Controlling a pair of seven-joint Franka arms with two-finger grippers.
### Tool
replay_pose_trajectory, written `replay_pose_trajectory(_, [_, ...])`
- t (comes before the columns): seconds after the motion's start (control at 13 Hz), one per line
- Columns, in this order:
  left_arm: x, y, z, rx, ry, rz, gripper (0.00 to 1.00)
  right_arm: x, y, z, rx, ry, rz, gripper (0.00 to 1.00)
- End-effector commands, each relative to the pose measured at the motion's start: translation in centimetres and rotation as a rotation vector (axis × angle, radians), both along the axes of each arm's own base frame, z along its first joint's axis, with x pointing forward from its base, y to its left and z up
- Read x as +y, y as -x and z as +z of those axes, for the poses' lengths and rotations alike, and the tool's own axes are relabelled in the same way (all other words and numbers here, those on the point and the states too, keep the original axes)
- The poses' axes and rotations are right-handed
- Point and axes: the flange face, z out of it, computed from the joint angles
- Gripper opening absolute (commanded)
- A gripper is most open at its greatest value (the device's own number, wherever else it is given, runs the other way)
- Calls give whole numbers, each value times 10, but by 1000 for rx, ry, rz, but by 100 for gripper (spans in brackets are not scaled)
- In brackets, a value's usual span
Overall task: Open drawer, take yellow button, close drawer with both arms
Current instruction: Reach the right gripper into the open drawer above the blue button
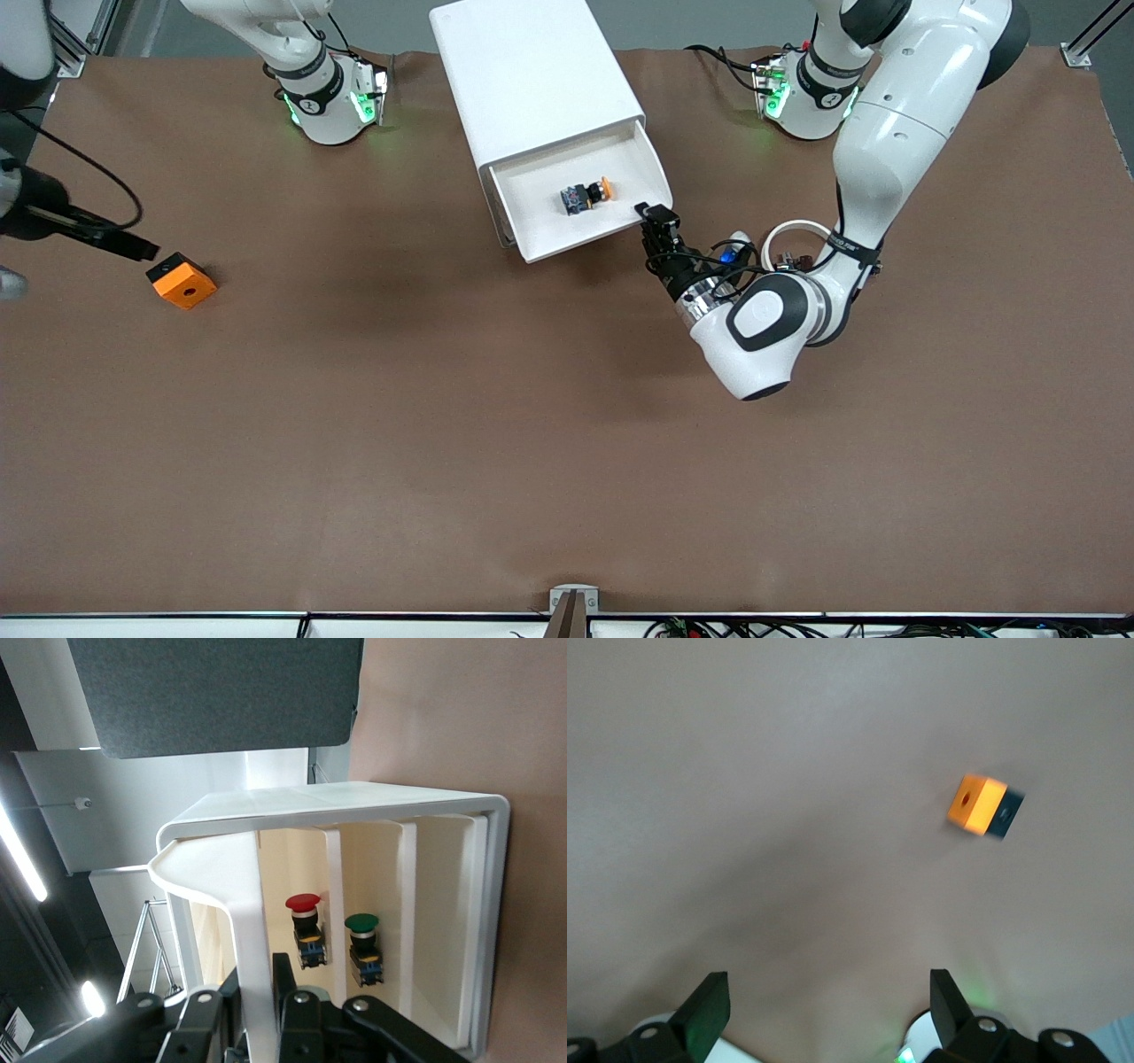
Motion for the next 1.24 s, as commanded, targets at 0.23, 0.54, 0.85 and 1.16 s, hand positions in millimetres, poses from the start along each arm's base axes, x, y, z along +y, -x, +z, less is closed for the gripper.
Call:
replay_pose_trajectory(0.23, [22,-22,17,-2,30,67,18,145,31,33,5,2,-298,100])
replay_pose_trajectory(0.54, [24,-24,15,-10,32,73,80,272,69,45,-70,23,-466,100])
replay_pose_trajectory(0.85, [27,-34,21,-86,63,78,100,361,96,20,-117,28,-553,100])
replay_pose_trajectory(1.16, [29,-52,37,-249,132,62,100,434,111,-37,-190,90,-622,100])
